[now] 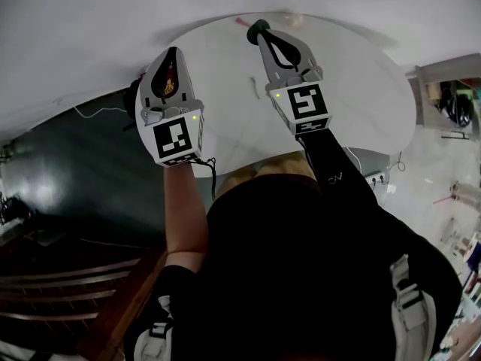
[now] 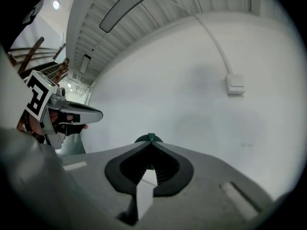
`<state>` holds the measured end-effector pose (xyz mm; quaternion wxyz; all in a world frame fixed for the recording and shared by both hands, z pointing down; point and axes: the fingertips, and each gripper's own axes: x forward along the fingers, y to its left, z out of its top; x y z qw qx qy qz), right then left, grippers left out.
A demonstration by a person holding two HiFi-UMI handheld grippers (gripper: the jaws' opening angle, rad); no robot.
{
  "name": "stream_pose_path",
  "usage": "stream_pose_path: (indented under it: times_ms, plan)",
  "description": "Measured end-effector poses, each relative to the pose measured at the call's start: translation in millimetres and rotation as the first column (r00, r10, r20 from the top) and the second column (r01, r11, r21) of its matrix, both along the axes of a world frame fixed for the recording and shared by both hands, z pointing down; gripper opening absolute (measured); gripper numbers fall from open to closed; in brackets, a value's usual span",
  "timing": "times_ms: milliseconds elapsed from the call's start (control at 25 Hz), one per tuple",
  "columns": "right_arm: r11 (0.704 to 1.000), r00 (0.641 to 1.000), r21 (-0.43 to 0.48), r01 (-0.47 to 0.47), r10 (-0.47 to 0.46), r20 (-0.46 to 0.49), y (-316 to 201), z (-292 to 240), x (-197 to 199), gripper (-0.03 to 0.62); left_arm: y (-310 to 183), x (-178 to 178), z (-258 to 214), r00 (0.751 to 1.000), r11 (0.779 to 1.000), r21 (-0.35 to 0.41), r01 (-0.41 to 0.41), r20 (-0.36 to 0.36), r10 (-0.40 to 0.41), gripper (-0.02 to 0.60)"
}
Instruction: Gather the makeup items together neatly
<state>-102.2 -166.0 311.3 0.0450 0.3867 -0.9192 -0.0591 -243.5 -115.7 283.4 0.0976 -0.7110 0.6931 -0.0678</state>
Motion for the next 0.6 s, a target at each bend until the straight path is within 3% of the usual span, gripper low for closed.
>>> stream_pose_path:
  times_ms: [200, 360, 600]
  plan:
    - [0.988, 0.988, -0.003, -0.157, 0.157, 0.014, -17.0, -1.8, 80.3, 0.005, -32.7, 51.7, 2.5, 0.992, 0.992, 0.005, -0.128, -0.010, 0.129, 0.009]
    - [0.971, 0.971, -0.007, -0.238, 0.238, 0.020, -23.8, 0.1, 131.5, 0.005, -46.2, 70.0, 4.6, 0.982, 0.982, 0.011, -0.189, 0.003, 0.189, 0.009]
    - [0.966, 0.966, -0.055, -0.253, 0.255, 0.032, -26.5, 13.3, 143.8, 0.005, -59.8, 73.0, 4.9, 0.980, 0.980, 0.023, -0.196, -0.039, 0.197, 0.009]
